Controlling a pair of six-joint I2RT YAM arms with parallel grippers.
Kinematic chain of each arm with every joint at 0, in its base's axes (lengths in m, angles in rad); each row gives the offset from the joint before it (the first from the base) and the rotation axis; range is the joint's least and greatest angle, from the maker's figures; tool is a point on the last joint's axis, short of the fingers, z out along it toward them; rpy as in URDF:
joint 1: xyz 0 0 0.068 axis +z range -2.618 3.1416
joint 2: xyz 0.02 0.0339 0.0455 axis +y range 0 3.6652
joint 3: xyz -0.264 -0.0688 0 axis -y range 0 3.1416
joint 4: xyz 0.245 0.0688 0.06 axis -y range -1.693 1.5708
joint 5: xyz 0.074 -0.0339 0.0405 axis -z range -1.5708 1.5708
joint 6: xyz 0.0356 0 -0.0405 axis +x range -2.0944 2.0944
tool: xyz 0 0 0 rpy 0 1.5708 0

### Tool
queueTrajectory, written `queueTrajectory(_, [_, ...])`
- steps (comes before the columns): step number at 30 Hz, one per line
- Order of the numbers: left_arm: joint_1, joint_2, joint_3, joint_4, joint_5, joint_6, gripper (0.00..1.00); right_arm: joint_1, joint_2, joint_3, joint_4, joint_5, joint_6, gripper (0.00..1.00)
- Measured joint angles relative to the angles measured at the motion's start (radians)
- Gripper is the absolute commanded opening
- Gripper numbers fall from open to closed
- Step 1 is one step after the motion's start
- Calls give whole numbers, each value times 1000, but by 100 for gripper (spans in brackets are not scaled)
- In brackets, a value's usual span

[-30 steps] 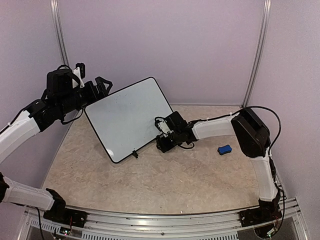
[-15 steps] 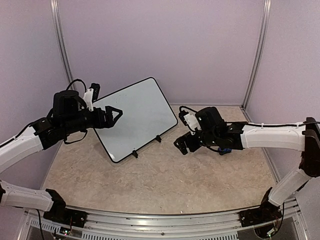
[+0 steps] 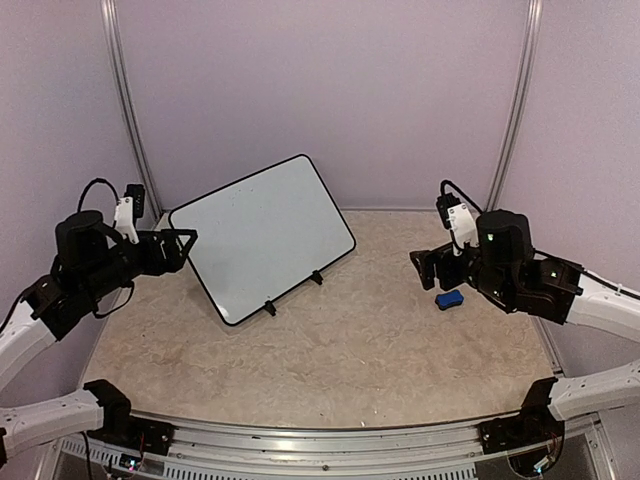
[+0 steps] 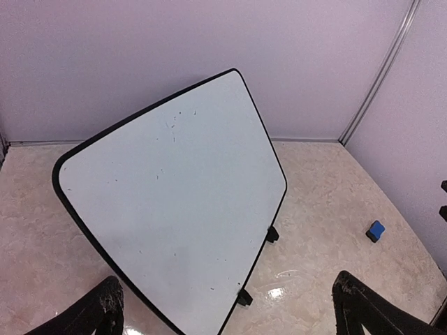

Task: Erase the whiteboard
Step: Reset both arms

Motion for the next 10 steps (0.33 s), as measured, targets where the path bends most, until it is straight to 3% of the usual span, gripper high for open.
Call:
queueTrajectory(5, [23,-119,-80,-1,-86,0,99,0,-39,-50,20,49,-27,99])
queueTrajectory(10, [49,-130,-82,2,-150,0,99,0,-97,-92,48,84,-39,99])
